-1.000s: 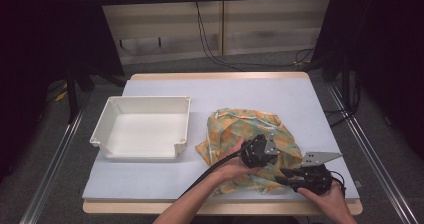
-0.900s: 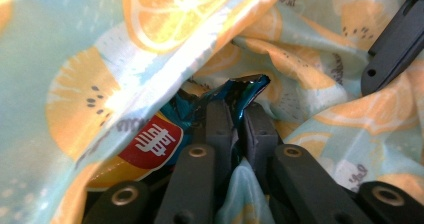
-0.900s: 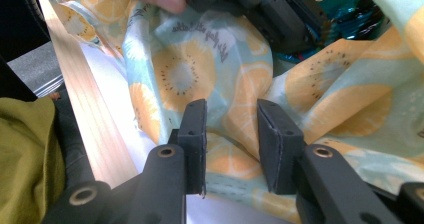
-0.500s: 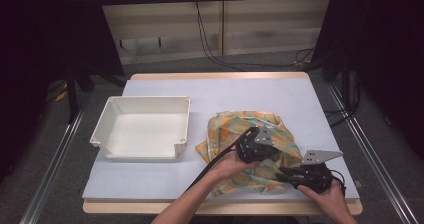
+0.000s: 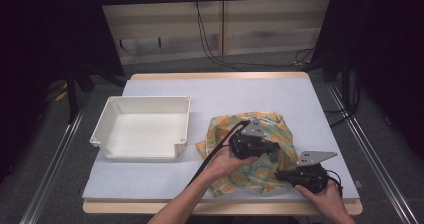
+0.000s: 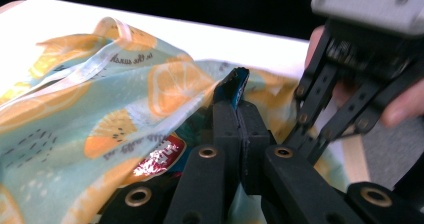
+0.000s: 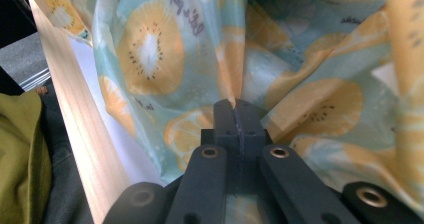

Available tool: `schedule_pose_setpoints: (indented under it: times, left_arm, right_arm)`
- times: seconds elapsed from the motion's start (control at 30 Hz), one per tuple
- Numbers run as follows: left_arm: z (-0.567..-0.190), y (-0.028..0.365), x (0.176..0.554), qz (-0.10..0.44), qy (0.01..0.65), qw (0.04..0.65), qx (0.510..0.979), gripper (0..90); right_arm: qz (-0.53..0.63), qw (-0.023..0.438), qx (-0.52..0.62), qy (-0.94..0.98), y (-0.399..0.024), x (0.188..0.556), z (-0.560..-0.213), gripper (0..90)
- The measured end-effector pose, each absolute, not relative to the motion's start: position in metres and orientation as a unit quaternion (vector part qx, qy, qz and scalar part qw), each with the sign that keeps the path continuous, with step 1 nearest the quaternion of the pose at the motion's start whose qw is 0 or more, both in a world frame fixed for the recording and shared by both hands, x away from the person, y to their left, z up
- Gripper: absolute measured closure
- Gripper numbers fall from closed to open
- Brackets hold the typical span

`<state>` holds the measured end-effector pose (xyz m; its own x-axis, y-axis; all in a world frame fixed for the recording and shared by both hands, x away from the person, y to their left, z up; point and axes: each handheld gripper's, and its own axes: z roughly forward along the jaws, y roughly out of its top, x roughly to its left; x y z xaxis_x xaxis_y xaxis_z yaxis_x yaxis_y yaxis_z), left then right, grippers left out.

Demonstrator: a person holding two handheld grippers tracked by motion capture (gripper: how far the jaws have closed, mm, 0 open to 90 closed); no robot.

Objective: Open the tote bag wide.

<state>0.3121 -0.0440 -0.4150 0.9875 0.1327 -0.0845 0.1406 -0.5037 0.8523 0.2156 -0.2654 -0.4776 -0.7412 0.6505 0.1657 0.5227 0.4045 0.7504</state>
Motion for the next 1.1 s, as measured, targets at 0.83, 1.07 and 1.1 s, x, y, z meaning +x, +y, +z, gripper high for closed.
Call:
schedule_pose_setpoints:
  times: [0.83,1.07,1.1]
  left_arm:
    - [-0.415,-0.036,0.31,-0.004,0.077,0.484,0.872,89.4]
    - [-0.416,-0.038,0.31,0.0,0.076,0.475,0.876,89.4]
    - [-0.416,-0.038,0.31,0.0,0.076,0.475,0.876,89.4]
  right_arm:
    - [0.494,0.125,0.349,0.786,-0.281,0.205,-0.437,74.7]
    - [0.511,0.164,0.353,0.766,-0.293,0.205,-0.412,67.5]
    - [0.513,0.17,0.354,0.763,-0.295,0.206,-0.409,63.5]
